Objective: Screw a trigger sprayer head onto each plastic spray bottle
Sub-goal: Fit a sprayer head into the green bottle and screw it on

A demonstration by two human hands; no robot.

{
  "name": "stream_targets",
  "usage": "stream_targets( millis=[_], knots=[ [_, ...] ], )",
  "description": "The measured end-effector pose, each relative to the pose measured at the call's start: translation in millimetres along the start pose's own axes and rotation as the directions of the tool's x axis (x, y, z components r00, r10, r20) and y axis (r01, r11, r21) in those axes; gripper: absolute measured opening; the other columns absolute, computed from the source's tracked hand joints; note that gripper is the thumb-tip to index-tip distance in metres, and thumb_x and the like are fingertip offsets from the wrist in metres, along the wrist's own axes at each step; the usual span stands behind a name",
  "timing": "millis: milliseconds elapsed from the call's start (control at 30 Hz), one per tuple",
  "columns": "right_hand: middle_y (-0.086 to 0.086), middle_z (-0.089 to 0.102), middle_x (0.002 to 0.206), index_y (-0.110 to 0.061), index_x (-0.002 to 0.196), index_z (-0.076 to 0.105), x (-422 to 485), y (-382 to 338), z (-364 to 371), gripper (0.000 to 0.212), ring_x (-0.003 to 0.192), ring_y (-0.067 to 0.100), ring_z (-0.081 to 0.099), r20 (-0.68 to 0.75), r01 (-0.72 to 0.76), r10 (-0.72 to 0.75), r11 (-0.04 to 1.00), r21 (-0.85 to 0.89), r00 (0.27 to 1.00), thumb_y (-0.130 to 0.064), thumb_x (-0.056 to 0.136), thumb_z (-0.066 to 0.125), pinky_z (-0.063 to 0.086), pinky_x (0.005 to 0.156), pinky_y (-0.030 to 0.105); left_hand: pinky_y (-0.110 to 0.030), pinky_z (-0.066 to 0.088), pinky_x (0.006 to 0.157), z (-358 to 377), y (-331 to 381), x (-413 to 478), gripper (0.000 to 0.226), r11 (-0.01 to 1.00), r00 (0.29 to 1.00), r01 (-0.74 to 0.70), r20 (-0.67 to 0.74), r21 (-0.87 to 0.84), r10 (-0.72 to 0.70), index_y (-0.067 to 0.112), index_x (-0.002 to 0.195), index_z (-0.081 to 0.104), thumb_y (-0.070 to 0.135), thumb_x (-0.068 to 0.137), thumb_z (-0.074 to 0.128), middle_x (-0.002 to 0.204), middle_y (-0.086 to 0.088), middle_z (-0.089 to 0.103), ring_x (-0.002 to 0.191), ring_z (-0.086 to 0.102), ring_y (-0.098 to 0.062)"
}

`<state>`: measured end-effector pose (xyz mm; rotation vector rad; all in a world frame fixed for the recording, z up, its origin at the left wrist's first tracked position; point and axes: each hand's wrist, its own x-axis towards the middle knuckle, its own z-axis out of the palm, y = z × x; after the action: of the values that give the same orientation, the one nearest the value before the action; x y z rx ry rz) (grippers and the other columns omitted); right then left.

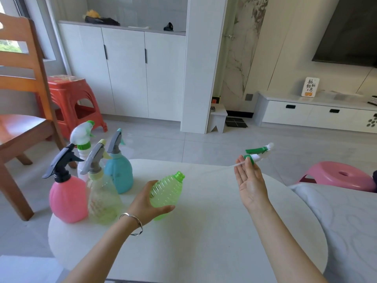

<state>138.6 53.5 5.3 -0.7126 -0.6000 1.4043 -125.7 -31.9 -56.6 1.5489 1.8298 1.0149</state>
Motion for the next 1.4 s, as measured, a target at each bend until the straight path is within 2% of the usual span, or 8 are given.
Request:
stream_targets(
  millis=[467, 667, 800, 933, 1033, 1133, 1233, 1400],
  knots=[
    [-0.002, 0.076, 0.096, -0.015, 0.100, 0.058, -12.5, 28.6, 16.2, 0.011, 0.102, 0.011, 0.068, 0.108, -0.066, 0.071, 0.997, -0.048, 0.992, -0.017, 0.089, 0.060, 0.049, 0.093, 0.026, -0.021, 0.039, 0.083, 9.8, 3.8, -0.6, 0.092, 0.999, 0.997, -0.029, 0.070, 0.032, 0.027, 0.027, 0.132, 0.039, 0.045, 0.055, 0.086, 0.119, 0.006, 0.050, 0.100, 0.054, -0.012],
    [0.001, 0.074, 0.096, -0.009, 0.094, 0.066, -18.7, 41.4, 21.0, 0.009, 0.107, 0.016, 0.065, 0.201, -0.102, 0.156, 0.962, -0.253, 0.967, -0.013, 0.087, 0.062, 0.045, 0.102, 0.030, -0.001, 0.035, 0.074, 9.5, 14.5, -0.7, 0.086, 0.997, 0.995, -0.034, 0.088, -0.066, 0.040, 0.029, 0.130, 0.042, 0.038, 0.057, 0.087, 0.120, 0.005, 0.045, 0.097, 0.053, -0.003],
    [0.026, 0.062, 0.116, -0.013, 0.103, 0.068, -23.2, 39.6, 23.8, 0.019, 0.118, 0.036, 0.053, 0.258, -0.037, 0.178, 0.881, -0.472, 0.950, -0.020, 0.085, 0.066, 0.045, 0.104, 0.036, 0.000, 0.041, 0.068, 1.0, 28.3, -3.7, 0.078, 0.975, 0.991, -0.012, 0.130, -0.221, 0.041, 0.041, 0.118, 0.045, 0.047, 0.052, 0.085, 0.116, 0.015, 0.056, 0.096, 0.059, 0.004],
    [0.009, 0.069, 0.117, -0.025, 0.099, 0.074, -28.7, 36.1, 29.1, 0.032, 0.110, 0.015, 0.064, 0.365, -0.052, 0.272, 0.857, -0.513, 0.890, -0.040, 0.072, 0.070, 0.047, 0.098, 0.028, -0.006, 0.046, 0.066, -6.0, 37.6, -7.5, 0.068, 0.943, 0.977, 0.078, 0.214, -0.324, -0.007, 0.043, 0.105, 0.052, 0.063, 0.044, 0.073, 0.105, 0.017, 0.066, 0.089, 0.064, 0.005],
    [0.001, 0.070, 0.117, -0.019, 0.103, 0.072, -26.6, 31.3, 26.3, 0.037, 0.113, 0.012, 0.063, 0.429, -0.084, 0.339, 0.855, -0.511, 0.837, -0.037, 0.070, 0.072, 0.051, 0.089, 0.023, -0.018, 0.054, 0.071, -8.3, 38.2, -8.3, 0.058, 0.873, 0.939, 0.195, 0.342, -0.447, -0.035, 0.040, 0.097, 0.058, 0.060, 0.044, 0.073, 0.091, 0.021, 0.073, 0.084, 0.069, 0.000],
    [0.004, 0.070, 0.118, -0.014, 0.108, 0.069, -23.5, 26.4, 20.8, 0.044, 0.114, 0.015, 0.062, 0.446, -0.078, 0.369, 0.834, -0.546, 0.816, -0.035, 0.069, 0.073, 0.051, 0.092, 0.023, -0.032, 0.056, 0.078, -8.7, 38.3, -8.5, 0.068, 0.801, 0.912, 0.288, 0.406, -0.525, -0.062, 0.028, 0.111, 0.059, 0.057, 0.051, 0.073, 0.107, 0.001, 0.073, 0.095, 0.070, -0.019],
    [0.004, 0.070, 0.118, -0.013, 0.110, 0.068, -21.5, 24.7, 15.7, 0.045, 0.114, 0.016, 0.062, 0.428, -0.061, 0.364, 0.816, -0.575, 0.827, -0.034, 0.071, 0.073, 0.047, 0.099, 0.027, -0.034, 0.057, 0.072, -5.6, 38.7, -5.9, 0.077, 0.700, 0.918, 0.362, 0.365, -0.615, -0.155, 0.025, 0.120, 0.053, 0.058, 0.054, 0.073, 0.119, -0.003, 0.064, 0.095, 0.070, -0.028],
    [-0.023, 0.071, 0.100, -0.013, 0.097, 0.071, -28.2, 41.8, 19.2, 0.032, 0.101, -0.011, 0.060, 0.389, 0.068, 0.234, 0.780, -0.623, 0.891, -0.033, 0.072, 0.076, 0.047, 0.092, 0.016, -0.038, 0.054, 0.078, 9.0, 36.9, 0.9, 0.061, 0.419, 0.902, 0.412, 0.297, -0.809, -0.313, 0.025, 0.109, 0.056, 0.057, 0.058, 0.067, 0.117, -0.009, 0.063, 0.105, 0.062, -0.027]
  ],
)
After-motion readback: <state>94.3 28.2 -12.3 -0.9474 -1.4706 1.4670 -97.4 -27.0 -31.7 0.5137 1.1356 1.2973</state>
